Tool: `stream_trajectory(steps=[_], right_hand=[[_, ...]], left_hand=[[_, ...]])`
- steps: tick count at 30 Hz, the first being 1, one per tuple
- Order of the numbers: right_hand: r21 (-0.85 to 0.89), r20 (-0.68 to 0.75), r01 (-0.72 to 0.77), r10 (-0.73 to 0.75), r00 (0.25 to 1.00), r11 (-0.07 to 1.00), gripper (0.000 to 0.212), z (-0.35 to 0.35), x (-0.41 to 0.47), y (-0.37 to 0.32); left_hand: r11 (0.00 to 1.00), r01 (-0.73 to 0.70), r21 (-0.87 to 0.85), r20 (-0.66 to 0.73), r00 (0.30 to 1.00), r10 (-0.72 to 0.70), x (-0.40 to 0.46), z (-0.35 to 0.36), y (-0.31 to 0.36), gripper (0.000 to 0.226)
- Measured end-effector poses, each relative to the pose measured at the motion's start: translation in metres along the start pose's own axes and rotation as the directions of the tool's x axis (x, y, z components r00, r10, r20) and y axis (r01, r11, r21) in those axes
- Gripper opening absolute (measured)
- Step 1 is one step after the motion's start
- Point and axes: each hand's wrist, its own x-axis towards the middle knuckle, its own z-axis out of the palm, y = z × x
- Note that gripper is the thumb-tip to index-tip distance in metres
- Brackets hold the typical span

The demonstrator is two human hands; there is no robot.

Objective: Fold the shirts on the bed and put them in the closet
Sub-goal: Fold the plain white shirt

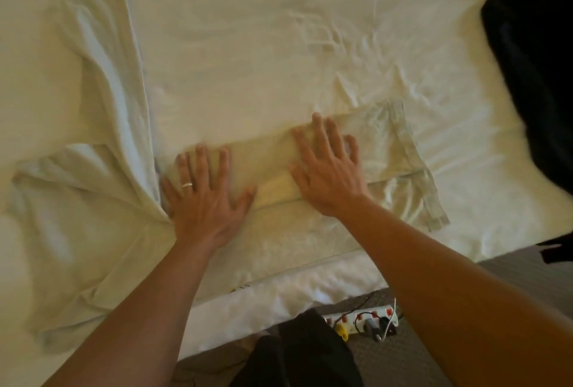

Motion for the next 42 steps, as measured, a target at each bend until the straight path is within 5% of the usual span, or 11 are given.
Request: stream_trajectory(steps=[6, 13, 17, 22, 25, 30, 34, 38, 40, 42], right_hand=[[0.015, -0.018, -0.236, 0.237, 0.971, 0.972, 0.073, 0.004, -0.010, 0.077], [-0.003, 0.004, -0.297, 0.297, 0.955, 0.955, 0.073, -0.018, -0.004, 0.058], [0.041, -0.108, -0.278, 0.281, 0.954, 0.960, 0.054, -0.045, 0.019, 0.001], [0.218, -0.123, -0.050, 0.079, 0.989, 0.975, 0.041, -0.064, 0.065, -0.102], [0.350, -0.093, 0.002, 0.033, 0.995, 0.937, 0.039, -0.069, 0.093, -0.172], [0.528, -0.020, -0.075, 0.101, 0.995, 0.846, 0.044, -0.068, 0.139, -0.269], [0.704, 0.031, -0.340, 0.451, 0.892, 0.623, 0.048, -0.057, 0.175, -0.309], [0.919, 0.280, -0.389, 0.589, 0.758, 0.063, 0.025, -0.060, 0.185, -0.321], [0.931, 0.308, -0.361, 0.629, 0.714, -0.047, 0.023, -0.067, 0.174, -0.329], [0.950, 0.257, -0.311, 0.627, 0.735, -0.025, 0.014, -0.075, 0.160, -0.333]], left_hand=[[0.999, 0.027, 0.020, 0.009, 1.000, -0.027, 0.002, 0.006, 0.000, 0.090], [1.000, -0.016, -0.002, 0.007, 1.000, 0.016, -0.002, -0.011, 0.001, 0.086], [0.990, -0.134, 0.032, -0.311, 0.940, 0.138, -0.017, -0.015, -0.026, 0.071], [0.996, -0.041, -0.079, -0.526, 0.850, -0.007, -0.032, -0.030, -0.086, 0.054], [0.993, 0.049, -0.108, -0.509, 0.855, -0.098, -0.047, -0.036, -0.142, 0.055], [0.990, 0.129, -0.060, -0.239, 0.961, -0.140, -0.073, -0.029, -0.238, 0.067], [1.000, 0.031, 0.002, -0.110, 0.993, -0.031, -0.079, -0.005, -0.285, 0.077], [0.996, 0.036, -0.076, -0.045, 0.998, -0.039, -0.069, 0.006, -0.286, 0.081], [0.991, 0.040, -0.132, -0.018, 0.999, -0.042, -0.071, 0.007, -0.288, 0.081], [0.985, 0.033, -0.171, 0.026, 0.999, -0.029, -0.071, 0.005, -0.290, 0.080]])
